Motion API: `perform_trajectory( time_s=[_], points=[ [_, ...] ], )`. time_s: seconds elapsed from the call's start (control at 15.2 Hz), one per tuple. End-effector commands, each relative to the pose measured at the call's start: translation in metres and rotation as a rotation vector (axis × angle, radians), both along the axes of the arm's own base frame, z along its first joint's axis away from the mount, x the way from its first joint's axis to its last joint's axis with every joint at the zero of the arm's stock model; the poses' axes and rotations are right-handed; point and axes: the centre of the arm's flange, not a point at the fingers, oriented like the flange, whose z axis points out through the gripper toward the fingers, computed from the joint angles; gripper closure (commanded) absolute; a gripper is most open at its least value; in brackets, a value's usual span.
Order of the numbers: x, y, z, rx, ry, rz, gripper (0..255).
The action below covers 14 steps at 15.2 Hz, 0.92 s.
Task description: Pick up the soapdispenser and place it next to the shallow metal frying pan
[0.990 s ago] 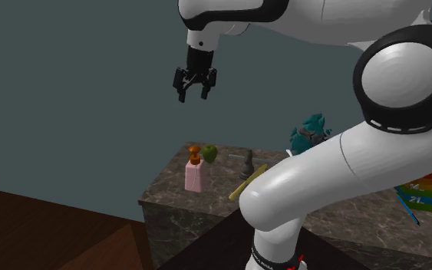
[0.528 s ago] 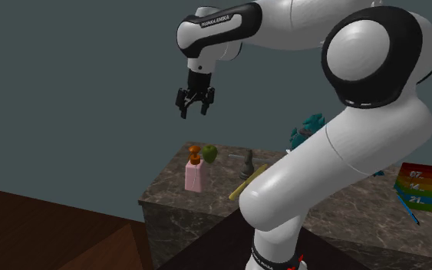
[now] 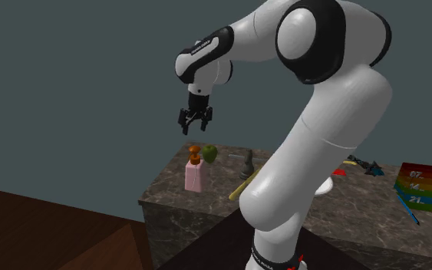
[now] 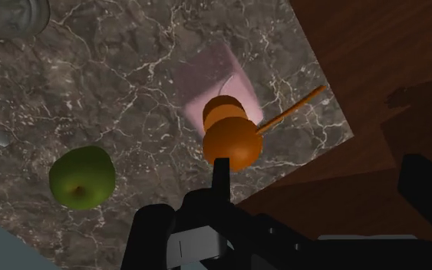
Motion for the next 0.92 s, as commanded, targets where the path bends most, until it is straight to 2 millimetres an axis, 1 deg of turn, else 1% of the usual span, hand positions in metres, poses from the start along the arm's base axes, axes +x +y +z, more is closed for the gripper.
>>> perform_trajectory(
  time_s=[0.0,0.33,0.4,0.79,0.86],
  points=[
    [0.011,-0.009,-0.022,0.005,0.013,0.002,0],
    [0.041,-0.030,-0.080,0.019,0.046,0.007,0],
    [0.043,-0.032,-0.085,0.020,0.048,0.008,0],
    [0.045,-0.027,-0.116,0.020,0.048,0.008,0],
    [0.045,-0.026,-0.124,0.020,0.048,0.008,0]
  ],
)
